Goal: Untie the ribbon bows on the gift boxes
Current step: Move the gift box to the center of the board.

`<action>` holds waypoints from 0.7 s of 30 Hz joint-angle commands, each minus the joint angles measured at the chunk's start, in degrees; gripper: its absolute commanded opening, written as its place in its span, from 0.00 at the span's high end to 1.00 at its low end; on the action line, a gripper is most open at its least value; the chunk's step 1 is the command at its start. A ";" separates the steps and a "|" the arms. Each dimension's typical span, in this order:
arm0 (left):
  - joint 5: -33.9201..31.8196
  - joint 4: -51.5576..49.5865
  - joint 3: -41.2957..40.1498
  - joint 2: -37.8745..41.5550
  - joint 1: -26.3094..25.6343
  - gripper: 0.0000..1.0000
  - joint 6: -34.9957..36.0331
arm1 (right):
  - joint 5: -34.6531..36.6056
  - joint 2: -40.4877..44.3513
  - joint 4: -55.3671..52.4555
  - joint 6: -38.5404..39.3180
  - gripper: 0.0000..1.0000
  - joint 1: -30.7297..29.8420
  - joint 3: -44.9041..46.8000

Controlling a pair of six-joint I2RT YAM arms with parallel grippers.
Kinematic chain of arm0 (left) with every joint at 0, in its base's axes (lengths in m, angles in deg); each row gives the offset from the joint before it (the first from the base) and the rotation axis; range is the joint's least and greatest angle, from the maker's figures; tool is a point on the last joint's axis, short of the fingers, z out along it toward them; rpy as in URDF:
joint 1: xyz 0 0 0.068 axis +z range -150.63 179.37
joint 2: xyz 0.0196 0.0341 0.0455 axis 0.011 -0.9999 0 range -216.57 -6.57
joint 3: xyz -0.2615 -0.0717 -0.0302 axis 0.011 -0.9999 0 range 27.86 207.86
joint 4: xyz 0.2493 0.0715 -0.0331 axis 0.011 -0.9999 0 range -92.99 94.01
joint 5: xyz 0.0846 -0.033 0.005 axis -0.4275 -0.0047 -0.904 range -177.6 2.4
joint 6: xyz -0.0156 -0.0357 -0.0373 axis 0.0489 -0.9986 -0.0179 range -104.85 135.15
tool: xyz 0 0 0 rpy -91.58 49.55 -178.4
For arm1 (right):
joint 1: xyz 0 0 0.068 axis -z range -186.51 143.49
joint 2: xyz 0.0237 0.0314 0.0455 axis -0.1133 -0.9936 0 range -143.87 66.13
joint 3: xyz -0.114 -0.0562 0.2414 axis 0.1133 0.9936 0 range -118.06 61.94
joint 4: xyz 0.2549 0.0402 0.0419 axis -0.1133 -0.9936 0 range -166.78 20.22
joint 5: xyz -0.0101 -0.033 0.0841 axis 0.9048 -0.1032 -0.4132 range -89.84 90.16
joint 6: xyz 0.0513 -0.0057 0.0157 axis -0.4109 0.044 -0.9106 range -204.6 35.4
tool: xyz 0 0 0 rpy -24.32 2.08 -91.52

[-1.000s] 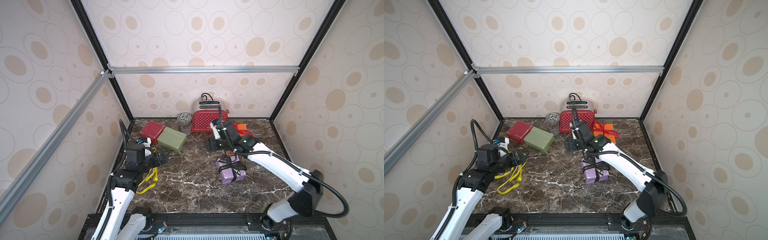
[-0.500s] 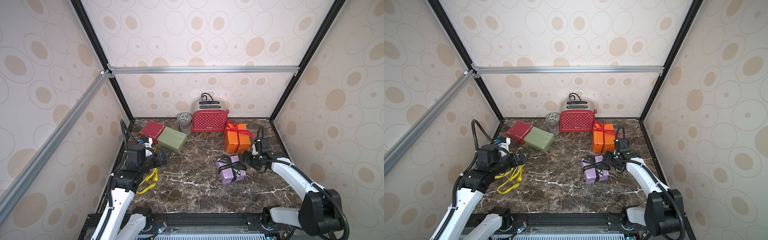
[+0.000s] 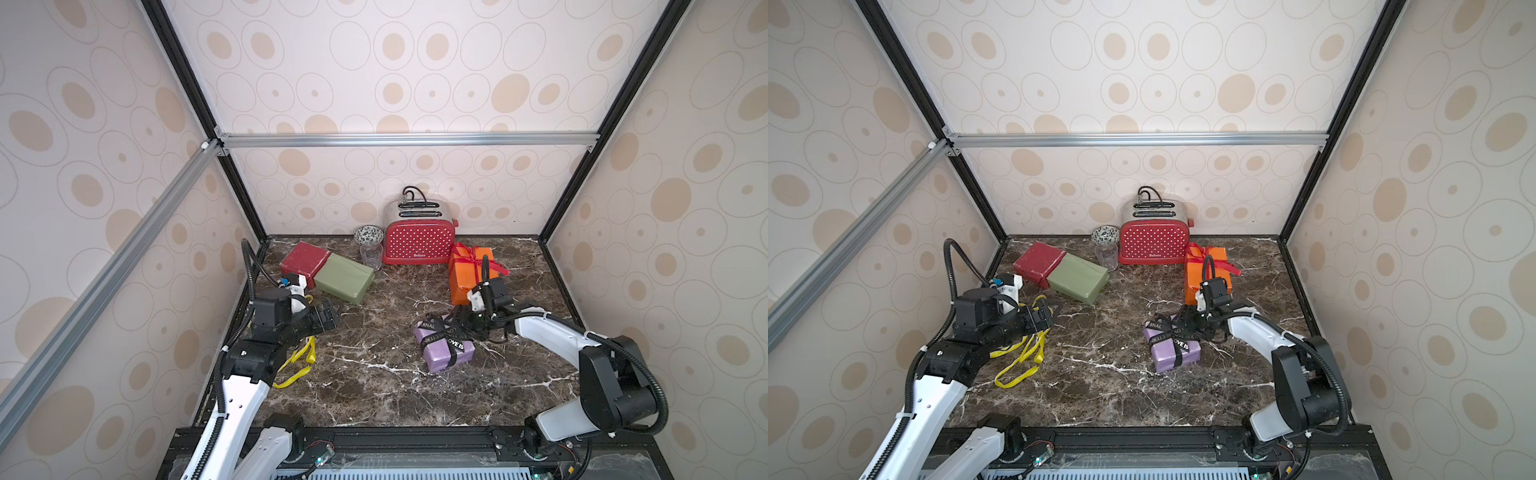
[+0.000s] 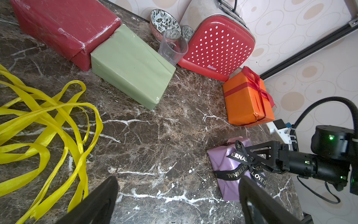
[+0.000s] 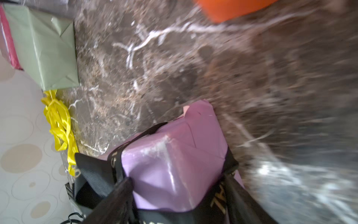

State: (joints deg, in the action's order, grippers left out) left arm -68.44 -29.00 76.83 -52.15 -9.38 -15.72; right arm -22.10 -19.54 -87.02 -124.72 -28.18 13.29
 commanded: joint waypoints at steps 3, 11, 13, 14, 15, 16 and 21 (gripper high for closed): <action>0.01 0.58 -0.19 -0.01 -0.24 0.03 0.13 | 5.15 -1.53 10.13 -15.43 0.26 -9.45 2.34; -0.22 0.31 -0.19 -0.94 -0.26 0.03 0.63 | 10.05 -12.89 24.59 -34.27 0.25 -20.82 -2.08; 0.24 0.28 -0.20 -1.71 -0.28 0.03 0.81 | 10.23 -16.63 23.45 -34.38 0.25 -22.27 -6.09; 0.61 0.21 -0.23 -2.19 -0.29 0.04 0.86 | 10.14 -18.71 22.52 -33.58 0.26 -22.81 -8.44; 0.70 0.21 -0.20 -2.67 -0.21 0.04 0.95 | 9.97 -20.09 21.51 -32.84 0.26 -23.16 -10.46; 0.82 0.07 -0.19 -3.11 -0.22 0.04 1.16 | 9.95 -21.46 20.12 -32.30 0.26 -23.51 -12.54; 1.46 -0.40 -0.11 -6.13 -0.34 0.07 2.11 | 13.88 -21.38 16.44 -29.17 0.26 -25.44 -15.51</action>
State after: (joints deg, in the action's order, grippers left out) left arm -67.96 -29.02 76.75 -57.11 -9.38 -15.24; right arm -11.76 -40.74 -65.40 -154.13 -52.31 -1.50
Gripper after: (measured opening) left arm 0.933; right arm 0.738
